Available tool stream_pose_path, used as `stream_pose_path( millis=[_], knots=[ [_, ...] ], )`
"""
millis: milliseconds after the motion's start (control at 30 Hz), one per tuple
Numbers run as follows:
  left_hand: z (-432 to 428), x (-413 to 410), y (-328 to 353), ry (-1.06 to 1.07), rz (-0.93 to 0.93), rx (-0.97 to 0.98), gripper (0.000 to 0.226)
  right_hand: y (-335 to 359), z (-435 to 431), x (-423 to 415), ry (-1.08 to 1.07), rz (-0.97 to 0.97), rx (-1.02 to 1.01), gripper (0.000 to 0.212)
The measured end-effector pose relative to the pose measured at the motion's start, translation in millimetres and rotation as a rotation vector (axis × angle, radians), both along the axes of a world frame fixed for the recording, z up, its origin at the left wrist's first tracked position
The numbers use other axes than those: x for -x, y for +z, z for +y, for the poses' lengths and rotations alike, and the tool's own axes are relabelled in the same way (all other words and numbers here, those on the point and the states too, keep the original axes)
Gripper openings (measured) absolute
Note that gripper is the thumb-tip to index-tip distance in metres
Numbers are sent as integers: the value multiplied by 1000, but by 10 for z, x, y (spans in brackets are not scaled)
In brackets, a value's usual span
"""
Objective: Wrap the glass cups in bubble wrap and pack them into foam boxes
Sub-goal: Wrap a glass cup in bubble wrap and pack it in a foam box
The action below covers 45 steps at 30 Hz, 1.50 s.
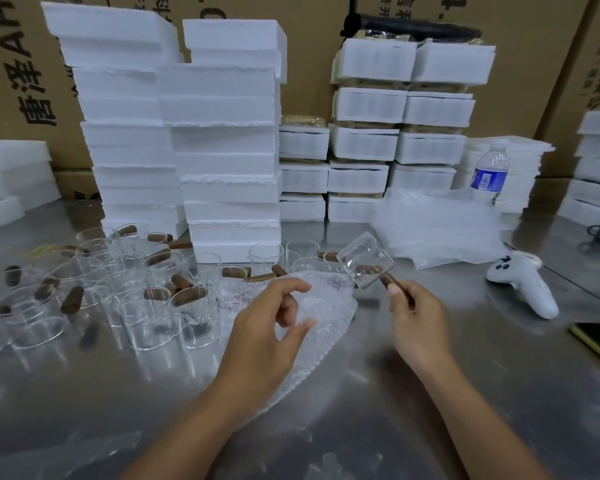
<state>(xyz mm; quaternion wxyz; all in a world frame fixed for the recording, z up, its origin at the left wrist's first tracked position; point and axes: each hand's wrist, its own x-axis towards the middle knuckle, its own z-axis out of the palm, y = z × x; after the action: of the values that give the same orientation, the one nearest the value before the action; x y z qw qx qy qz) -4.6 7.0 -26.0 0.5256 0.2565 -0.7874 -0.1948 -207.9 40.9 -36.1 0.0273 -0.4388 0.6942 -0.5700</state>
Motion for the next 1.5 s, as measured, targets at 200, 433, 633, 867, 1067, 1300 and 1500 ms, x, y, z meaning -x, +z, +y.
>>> stream_pose_path(
  millis=[200, 433, 633, 867, 1067, 1300, 1500],
  knots=[
    [-51, -38, -53, -55, -303, 49, 33, 39, 17, -20, -34, -21, -4, 20],
    [-12, -16, -50, -184, -299, -91, 23, 61, 22, -55, -3, -45, 3, 19],
    [-1, -9, 11, -166, -108, -189, 28, 56, 3, -39, 27, -128, 38, 17],
    [-12, -14, 48, -128, 35, -223, 44, 195, 80, -35, 161, -331, 122, 26],
    [-26, -24, 64, 77, 90, 27, 41, 295, 229, 38, 322, -193, 74, 29],
    [-31, -22, 86, 161, 178, 50, 28, 197, 224, 73, 269, 98, -49, 18],
    [-15, 1, 73, -8, 96, -14, 25, 124, 195, 27, 252, 302, -81, 15]
  ],
)
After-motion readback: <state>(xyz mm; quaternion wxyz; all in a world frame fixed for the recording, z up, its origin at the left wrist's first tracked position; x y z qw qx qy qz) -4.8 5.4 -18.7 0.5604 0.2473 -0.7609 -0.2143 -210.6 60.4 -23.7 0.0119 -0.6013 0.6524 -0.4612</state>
